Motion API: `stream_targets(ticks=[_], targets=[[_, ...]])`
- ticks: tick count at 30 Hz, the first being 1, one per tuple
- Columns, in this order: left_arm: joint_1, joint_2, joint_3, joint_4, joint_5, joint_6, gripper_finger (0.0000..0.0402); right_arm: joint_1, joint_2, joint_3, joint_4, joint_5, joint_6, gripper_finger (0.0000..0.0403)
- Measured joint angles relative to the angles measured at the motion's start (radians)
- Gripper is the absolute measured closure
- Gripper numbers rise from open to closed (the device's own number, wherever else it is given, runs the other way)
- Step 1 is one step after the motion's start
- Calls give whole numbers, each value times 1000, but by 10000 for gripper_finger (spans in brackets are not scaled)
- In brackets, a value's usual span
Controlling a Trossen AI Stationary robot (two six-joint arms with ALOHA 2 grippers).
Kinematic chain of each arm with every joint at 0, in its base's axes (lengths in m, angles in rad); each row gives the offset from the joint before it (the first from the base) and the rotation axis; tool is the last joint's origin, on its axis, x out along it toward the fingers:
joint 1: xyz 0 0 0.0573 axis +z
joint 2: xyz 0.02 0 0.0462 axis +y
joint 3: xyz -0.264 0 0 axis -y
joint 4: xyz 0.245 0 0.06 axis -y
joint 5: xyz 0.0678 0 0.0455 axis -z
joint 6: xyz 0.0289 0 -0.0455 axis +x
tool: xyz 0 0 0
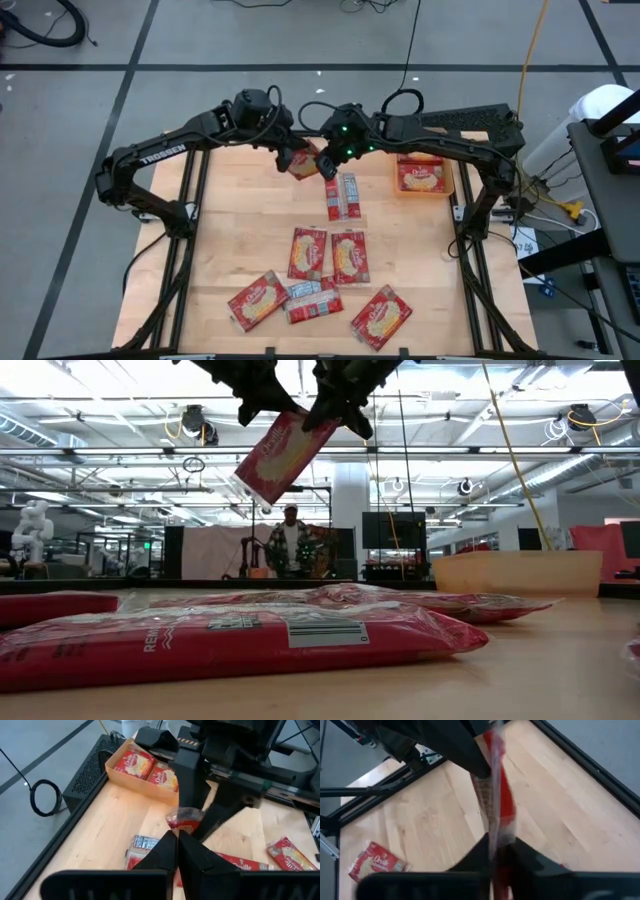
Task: Sort popcorn bags into baskets
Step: Put the red popcorn bag into the orange bin
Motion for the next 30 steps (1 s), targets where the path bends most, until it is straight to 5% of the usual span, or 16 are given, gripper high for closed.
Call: stream_targets(ticks=[5, 18, 30], targets=[[0, 0, 0, 6, -7, -40, 360, -13, -6, 0, -25, 0, 33, 387], [0, -9, 2, -38, -96, -213, 192, -169, -163, -1, -440, 7, 67, 400], [5, -8, 2, -60, -138, -234, 207, -388, -386, -13, -781, 104, 94, 402]])
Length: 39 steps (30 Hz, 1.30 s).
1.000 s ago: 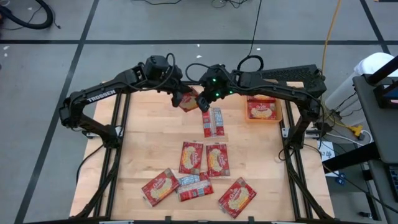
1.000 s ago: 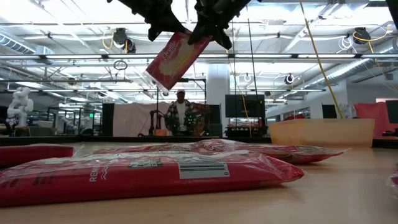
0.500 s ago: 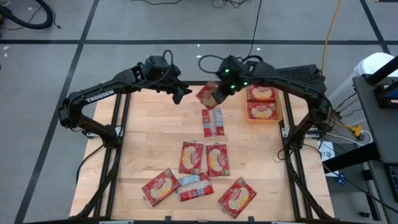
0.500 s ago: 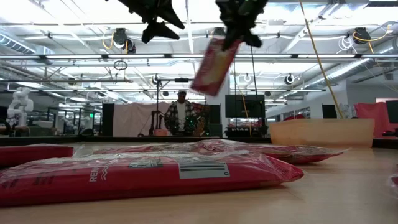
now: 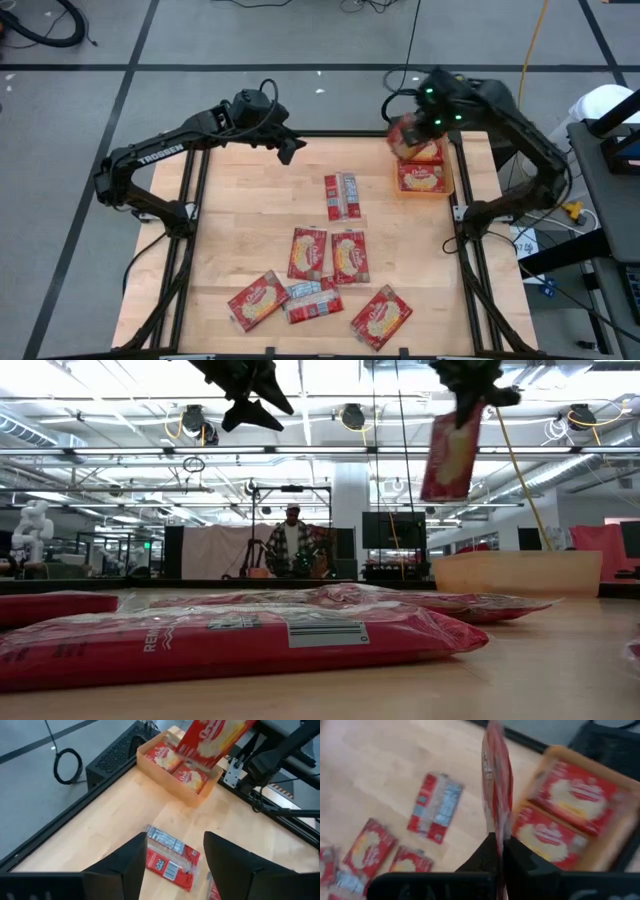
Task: Sort popcorn bags into baskets
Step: Put the red popcorn bag into the orange bin
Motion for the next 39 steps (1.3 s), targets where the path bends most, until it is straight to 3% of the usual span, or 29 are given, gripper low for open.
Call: stream_targets(ticks=[9, 16, 25, 39], targets=[[1, 0, 0, 6, -40, -23, 233, -122, -153, -170, 6, 5, 67, 402], [1, 1, -1, 6, -40, -52, 229, -134, -245, -368, 126, -7, 158, 402], [1, 1, -1, 8, -40, -52, 238, -134, -289, -607, 275, -3, 210, 402], [1, 1, -1, 8, -40, -53, 238, -132, -327, -804, 460, -25, 366, 402]])
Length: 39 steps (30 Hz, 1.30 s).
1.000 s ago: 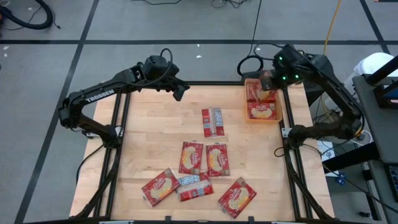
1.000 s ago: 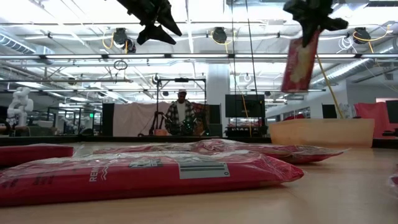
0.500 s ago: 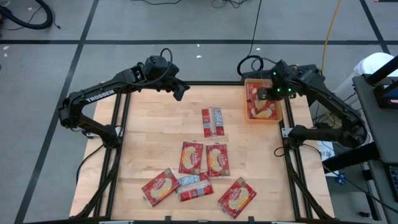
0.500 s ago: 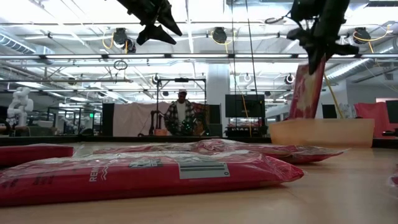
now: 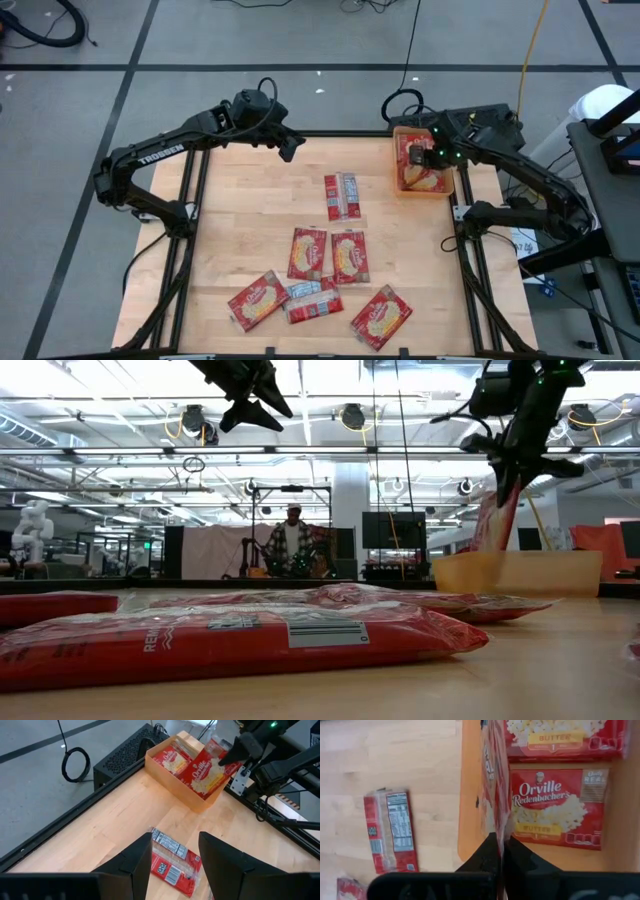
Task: Sort popcorn bags into baskets
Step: Put the red popcorn bag into the orange bin
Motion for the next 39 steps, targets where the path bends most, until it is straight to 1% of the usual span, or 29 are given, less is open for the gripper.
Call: stream_targets(ticks=[7, 13, 17, 28, 35, 39], targets=[[0, 0, 0, 0, 0, 0, 238, 1, 0, -21, 51, 32, 34, 403], [0, 0, 0, 0, 0, 1, 238, 1, 0, -21, -6, 38, 26, 398], [0, 0, 0, 0, 0, 1, 238, 1, 0, -21, -57, 57, 25, 378], [0, 0, 0, 0, 1, 15, 238, 1, 3, -21, -140, 106, 12, 306], [0, 0, 0, -1, 1, 15, 238, 1, 27, -21, -145, 185, -36, 279], [0, 0, 0, -19, 10, 7, 238, 0, 33, -21, -145, 187, -57, 270]])
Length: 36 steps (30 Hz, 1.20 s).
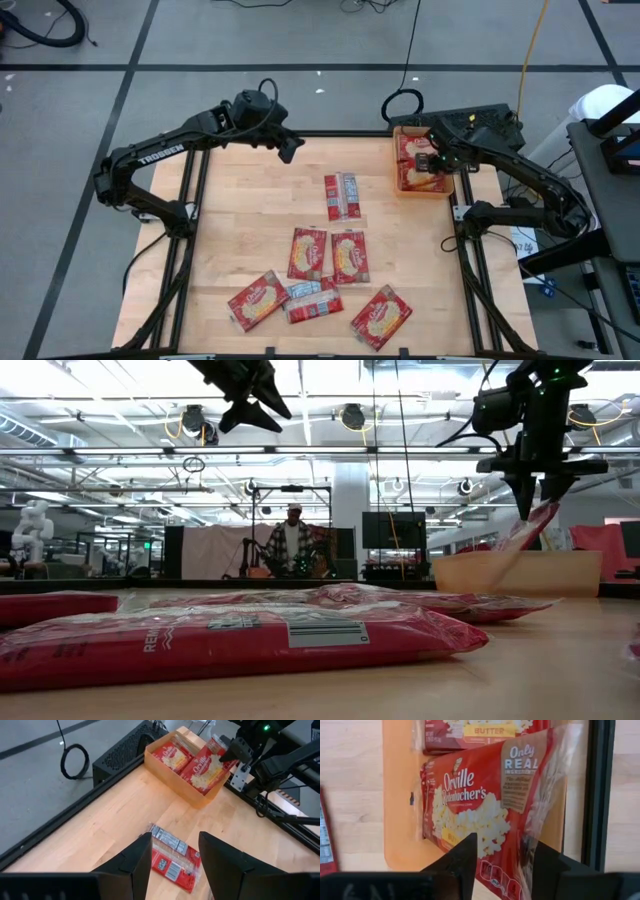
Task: Sort popcorn bags into baskets
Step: Put the red popcorn bag into the orange bin
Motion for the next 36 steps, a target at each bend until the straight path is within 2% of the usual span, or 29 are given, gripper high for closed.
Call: stream_targets(ticks=[8, 15, 23, 27, 31, 36], targets=[[-23, 0, 0, -64, 1, -3, 238, 0, 1, 7, -64, 23, -34, 269], [-44, 0, 0, -72, 2, 2, 238, 0, 0, 60, -40, 74, -70, 268], [-54, 0, 0, -72, 1, -18, 238, 0, 0, 141, -60, 68, -62, 268], [-66, 3, -8, -79, -1, -4, 238, 4, 0, 184, -16, 10, -48, 268], [-74, 12, -59, -100, -7, -12, 238, 44, 0, 215, 102, -85, -23, 268], [-109, 10, -175, -113, 11, -129, 238, 124, 0, 217, 303, -199, 80, 268]])
